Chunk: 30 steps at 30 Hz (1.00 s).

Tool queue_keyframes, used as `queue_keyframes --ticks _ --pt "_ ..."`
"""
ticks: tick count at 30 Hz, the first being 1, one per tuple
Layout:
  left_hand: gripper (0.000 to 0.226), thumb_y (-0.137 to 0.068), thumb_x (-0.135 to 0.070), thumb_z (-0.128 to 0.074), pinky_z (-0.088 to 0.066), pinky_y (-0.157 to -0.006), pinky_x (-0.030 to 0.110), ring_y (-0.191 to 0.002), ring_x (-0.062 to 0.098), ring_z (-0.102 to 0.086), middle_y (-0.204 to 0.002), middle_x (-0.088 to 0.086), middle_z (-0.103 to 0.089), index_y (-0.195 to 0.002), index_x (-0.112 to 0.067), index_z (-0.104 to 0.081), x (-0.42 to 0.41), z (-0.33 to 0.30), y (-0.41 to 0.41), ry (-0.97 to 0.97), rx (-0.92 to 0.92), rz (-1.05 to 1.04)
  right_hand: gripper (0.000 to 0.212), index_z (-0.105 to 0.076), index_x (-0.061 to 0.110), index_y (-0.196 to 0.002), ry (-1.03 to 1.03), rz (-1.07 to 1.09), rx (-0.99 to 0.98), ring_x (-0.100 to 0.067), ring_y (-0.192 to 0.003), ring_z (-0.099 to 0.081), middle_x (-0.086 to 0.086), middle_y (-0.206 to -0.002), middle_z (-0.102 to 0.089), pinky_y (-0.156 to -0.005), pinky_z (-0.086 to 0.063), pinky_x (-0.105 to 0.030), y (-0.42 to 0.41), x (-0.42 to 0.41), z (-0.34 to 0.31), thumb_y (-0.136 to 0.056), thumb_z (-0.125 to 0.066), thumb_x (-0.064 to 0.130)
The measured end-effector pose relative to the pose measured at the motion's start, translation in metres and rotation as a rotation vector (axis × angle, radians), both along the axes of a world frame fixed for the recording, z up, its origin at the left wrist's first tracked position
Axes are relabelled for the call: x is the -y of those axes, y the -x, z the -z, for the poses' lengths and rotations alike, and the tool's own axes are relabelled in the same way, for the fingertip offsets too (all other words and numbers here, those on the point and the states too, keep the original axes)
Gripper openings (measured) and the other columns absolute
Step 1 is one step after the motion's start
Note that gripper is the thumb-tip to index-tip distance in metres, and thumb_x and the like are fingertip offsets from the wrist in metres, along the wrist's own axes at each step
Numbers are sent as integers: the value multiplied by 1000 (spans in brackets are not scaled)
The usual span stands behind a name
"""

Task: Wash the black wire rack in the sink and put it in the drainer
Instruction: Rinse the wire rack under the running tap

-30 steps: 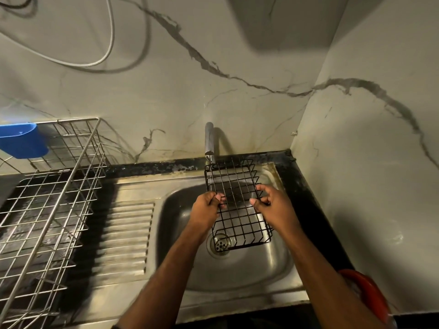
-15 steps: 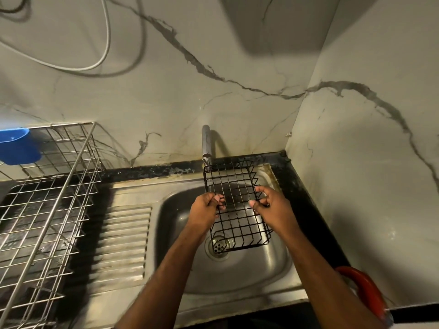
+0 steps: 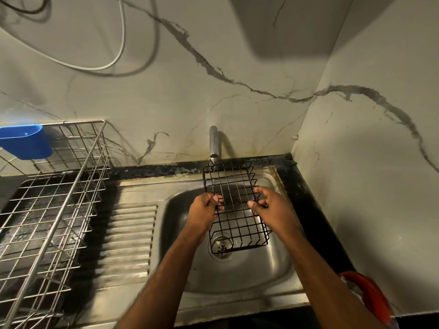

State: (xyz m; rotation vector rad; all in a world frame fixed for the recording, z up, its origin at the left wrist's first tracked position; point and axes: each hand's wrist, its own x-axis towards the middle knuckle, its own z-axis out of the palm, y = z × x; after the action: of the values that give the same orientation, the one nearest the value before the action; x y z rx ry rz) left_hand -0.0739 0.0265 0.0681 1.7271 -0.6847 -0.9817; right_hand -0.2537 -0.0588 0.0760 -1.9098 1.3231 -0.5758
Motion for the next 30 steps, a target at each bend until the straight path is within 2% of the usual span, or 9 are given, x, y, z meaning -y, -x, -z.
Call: queue_keyframes --ticks 4,13,20,24,30 --pt "23 -108 -20 -46 -48 -74 24 -92 13 -67 -103 5 -73 -109 -13 -68 -3 0 -2 5 0 -17 46 -55 28 -136 1 -18 5 -9 -89 -64 0 -99 -69 -62 -40 -14 -2 -1 -2 -92 -69 33" --pt "24 -108 -22 -46 -48 -76 25 -97 15 -69 -104 4 -73 -110 -15 -69 -6 4 -8 1 9 -27 46 -54 30 -135 -1 -33 -5 -4 -86 -64 9 -91 -65 -62 -39 -14 -7 -4 -4 -92 -69 33" --pt "24 -108 -20 -46 -49 -75 25 -93 12 -69 -104 4 -73 -109 -13 -69 -10 4 -13 9 7 -50 47 -58 26 -133 8 -50 46 -9 -84 -67 3 -87 -66 -72 -50 -21 -15 0 6 -88 -74 29" --pt "23 -108 -21 -47 -50 -80 27 -98 15 -69 -105 4 -74 -109 -15 -69 -13 7 -17 2 4 -60 46 -59 24 -132 16 -73 58 -11 -83 -67 1 -85 -67 -71 -51 -21 -20 -2 5 -88 -74 25" --pt "22 -107 -20 -47 -55 -82 32 -97 16 -69 -105 4 -73 -107 -16 -69 -17 7 -23 10 3 -80 47 -60 24 -131 47 -79 36 -5 -83 -65 5 -89 -67 -65 -44 -13 -27 -4 4 -87 -75 25"
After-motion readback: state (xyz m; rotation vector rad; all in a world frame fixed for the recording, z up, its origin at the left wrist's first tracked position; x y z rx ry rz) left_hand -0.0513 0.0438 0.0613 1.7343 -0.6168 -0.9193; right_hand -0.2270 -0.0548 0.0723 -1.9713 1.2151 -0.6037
